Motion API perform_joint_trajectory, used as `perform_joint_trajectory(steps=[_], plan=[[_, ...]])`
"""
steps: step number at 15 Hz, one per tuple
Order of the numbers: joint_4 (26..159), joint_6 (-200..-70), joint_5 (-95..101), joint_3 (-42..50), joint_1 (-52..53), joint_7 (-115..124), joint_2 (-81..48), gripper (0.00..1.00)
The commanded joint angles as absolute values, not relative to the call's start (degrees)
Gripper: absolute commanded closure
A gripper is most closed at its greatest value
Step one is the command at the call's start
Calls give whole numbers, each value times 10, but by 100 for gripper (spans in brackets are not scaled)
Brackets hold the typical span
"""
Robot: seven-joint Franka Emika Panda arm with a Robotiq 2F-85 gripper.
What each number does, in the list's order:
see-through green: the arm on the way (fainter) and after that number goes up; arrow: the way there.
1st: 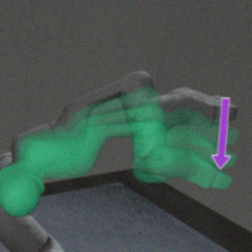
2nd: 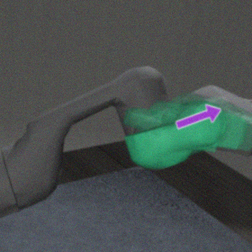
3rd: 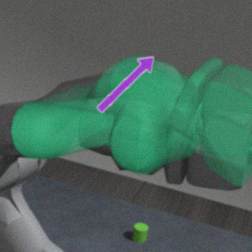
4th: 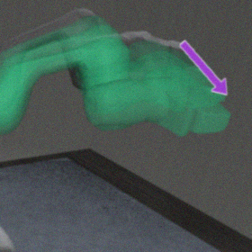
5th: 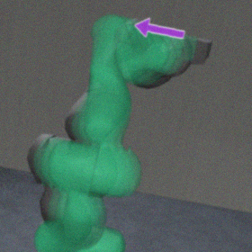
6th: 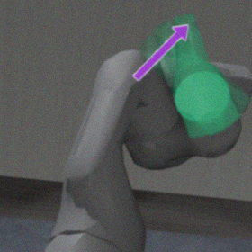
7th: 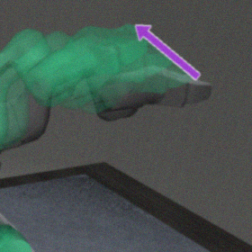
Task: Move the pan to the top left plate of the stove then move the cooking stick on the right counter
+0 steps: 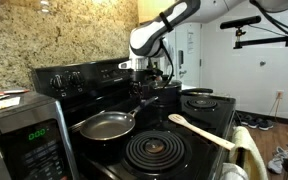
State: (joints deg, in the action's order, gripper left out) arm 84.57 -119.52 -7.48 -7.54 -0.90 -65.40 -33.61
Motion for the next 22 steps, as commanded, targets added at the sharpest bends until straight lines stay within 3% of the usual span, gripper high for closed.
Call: perform_joint_trajectory(steps=[1, 4, 8, 18, 19, 22], plan=[[867, -1174, -33, -73, -4, -655, -278, 0], [830, -1105, 3, -66, 4, -648, -249, 0], [876, -1024, 11, -68, 1, -653, -188, 0], [1169, -1120, -69, -64, -7, -689, -12, 0], [1086, -1086, -40, -58, 5, -654, -75, 0], [1144, -1103, -55, -54, 7, -669, -34, 0]])
